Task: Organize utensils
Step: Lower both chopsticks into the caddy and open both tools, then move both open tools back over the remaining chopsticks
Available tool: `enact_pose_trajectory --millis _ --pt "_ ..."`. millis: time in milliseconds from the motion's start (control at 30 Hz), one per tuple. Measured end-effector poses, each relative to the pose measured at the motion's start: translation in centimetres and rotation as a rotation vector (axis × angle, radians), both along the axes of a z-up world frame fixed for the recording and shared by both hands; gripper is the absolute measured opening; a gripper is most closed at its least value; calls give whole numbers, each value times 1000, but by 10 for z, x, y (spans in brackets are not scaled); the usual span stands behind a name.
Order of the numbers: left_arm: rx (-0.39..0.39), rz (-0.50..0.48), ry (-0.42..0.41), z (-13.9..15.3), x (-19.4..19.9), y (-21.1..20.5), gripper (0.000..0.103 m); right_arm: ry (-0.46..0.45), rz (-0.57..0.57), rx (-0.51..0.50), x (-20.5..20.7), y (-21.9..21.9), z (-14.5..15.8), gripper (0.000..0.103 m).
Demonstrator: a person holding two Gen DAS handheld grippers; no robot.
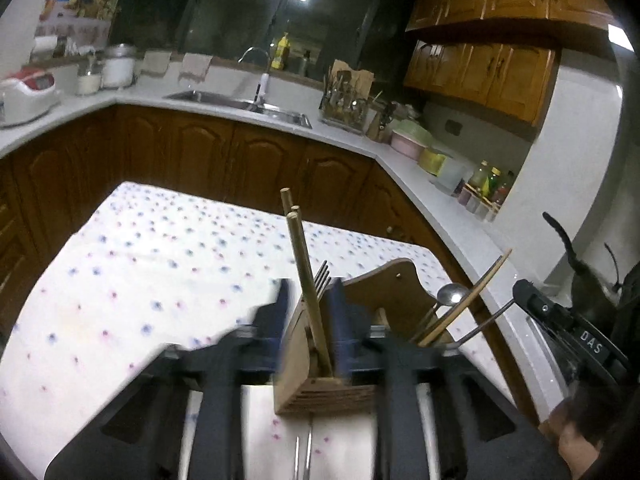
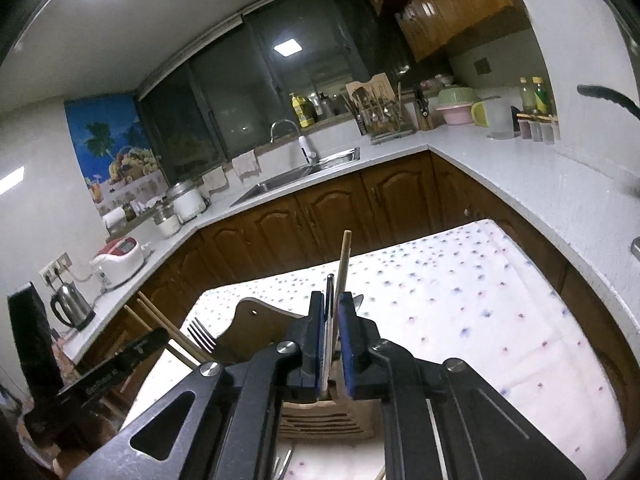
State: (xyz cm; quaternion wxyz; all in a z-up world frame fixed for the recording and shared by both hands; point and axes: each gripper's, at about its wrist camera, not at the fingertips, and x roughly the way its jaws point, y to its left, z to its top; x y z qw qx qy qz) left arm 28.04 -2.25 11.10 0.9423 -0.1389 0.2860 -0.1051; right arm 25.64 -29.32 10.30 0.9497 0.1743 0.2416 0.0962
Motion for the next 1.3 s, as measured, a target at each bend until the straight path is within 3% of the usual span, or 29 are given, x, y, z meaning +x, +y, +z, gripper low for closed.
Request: enact_pose_trajectory --millis 33,67,133,200,300,367,467,933,1300 --pt "-13 7 -5 1 -3 3 52 -2 -2 8 -2 -2 1 17" --pt "-22 10 -11 3 -6 6 55 -10 -4 17 -4 -5 2 33" --pt "-48 4 -10 6 -12 11 57 -34 -14 30 -11 -10 5 52" --pt "-70 1 -12 7 -21 16 64 -61 -33 40 -20 -16 10 54" --pt "-61 16 -23 8 -37 20 71 -87 -48 82 -34 -24 13 73" --pt "-57 24 -19 4 -48 25 73 -107 -60 92 -46 -28 13 86" --pt "-68 26 13 -8 -64 32 73 -112 -76 88 -62 -30 8 94" --pt "-41 42 219 -86 -113 44 73 67 -167 65 -134 -33 -65 95" --pt "17 24 275 -106 -130 42 73 138 -149 45 -155 -20 -88 95"
